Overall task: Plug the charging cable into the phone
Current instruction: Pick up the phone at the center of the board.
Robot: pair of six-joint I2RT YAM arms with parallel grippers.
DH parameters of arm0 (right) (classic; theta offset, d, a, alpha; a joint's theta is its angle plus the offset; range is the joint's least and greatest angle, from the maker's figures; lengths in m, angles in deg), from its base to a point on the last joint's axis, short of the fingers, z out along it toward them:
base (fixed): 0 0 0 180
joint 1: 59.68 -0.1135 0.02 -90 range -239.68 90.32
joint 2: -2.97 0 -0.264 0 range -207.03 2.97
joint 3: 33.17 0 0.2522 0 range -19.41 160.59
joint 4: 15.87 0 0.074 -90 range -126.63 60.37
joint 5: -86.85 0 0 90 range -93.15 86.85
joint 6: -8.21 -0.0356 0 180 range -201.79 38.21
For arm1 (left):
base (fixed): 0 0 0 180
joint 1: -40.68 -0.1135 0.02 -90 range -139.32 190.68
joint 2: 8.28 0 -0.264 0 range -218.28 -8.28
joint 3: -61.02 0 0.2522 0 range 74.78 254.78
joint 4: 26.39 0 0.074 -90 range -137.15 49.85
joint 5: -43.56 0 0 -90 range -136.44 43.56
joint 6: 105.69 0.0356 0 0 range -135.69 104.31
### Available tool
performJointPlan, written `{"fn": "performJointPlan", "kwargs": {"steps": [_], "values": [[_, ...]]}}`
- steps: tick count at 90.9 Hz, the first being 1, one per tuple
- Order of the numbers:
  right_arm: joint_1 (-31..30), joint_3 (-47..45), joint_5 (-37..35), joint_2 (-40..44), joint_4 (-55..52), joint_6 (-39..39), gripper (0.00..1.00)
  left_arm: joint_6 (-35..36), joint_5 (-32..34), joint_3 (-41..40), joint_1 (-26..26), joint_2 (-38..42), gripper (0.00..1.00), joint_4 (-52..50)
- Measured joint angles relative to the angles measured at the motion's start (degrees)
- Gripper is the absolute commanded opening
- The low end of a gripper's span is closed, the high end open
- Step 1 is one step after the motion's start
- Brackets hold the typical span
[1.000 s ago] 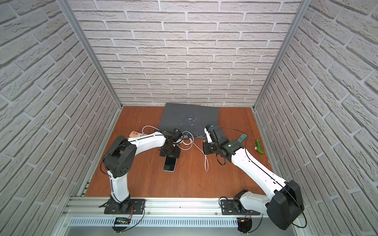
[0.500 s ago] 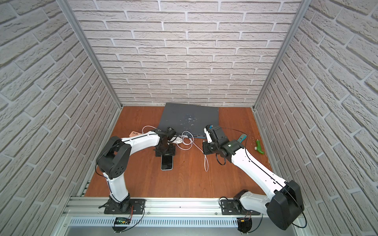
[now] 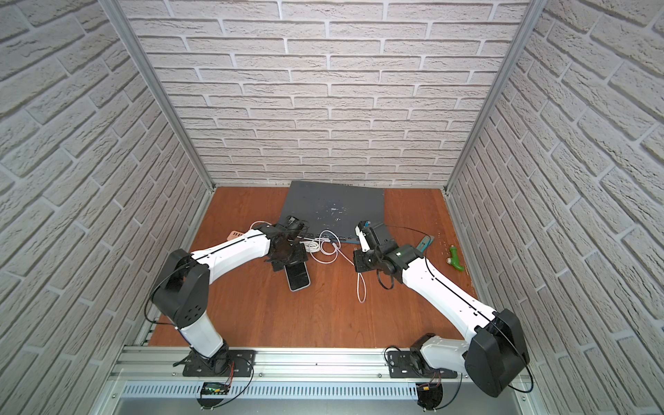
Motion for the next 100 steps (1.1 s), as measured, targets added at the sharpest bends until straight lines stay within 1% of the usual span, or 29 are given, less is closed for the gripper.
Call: {"fn": "performJointPlan", "kwargs": {"steps": [16, 27, 38, 55, 67, 82, 100], "values": [[-2.21, 0.61, 0.26, -1.84, 0.09, 1.66, 0.03, -6.82, 0.11, 1.16, 0.00, 0.00, 0.00, -2.08], [-4.87, 1.36, -0.39, -2.80, -0.31, 4.42, 0.03, -12.11, 0.24, 0.63, 0.00, 0.50, 0.00, -2.38], [-8.48, 1.64, -1.88, -3.02, -0.35, 7.80, 0.03, -16.68, 1.09, -1.03, 0.00, 3.34, 0.00, -3.23], [-12.70, 1.27, -3.26, -2.99, 0.96, 12.20, 0.03, -20.76, 3.19, -1.31, 0.17, 8.00, 0.00, -5.88], [-13.00, 1.25, -3.76, -2.99, 1.81, 12.79, 0.03, -23.28, 4.94, -1.68, 0.24, 10.84, 0.00, -7.96], [-13.00, 1.25, -6.69, -2.60, 1.95, 12.92, 0.03, -26.73, 6.38, -2.80, 0.79, 13.44, 0.00, -9.73], [-13.00, 1.27, -7.15, 1.88, 3.87, 16.41, 0.03, -31.89, 8.13, -3.08, 2.40, 14.49, 0.00, -12.61]]}}
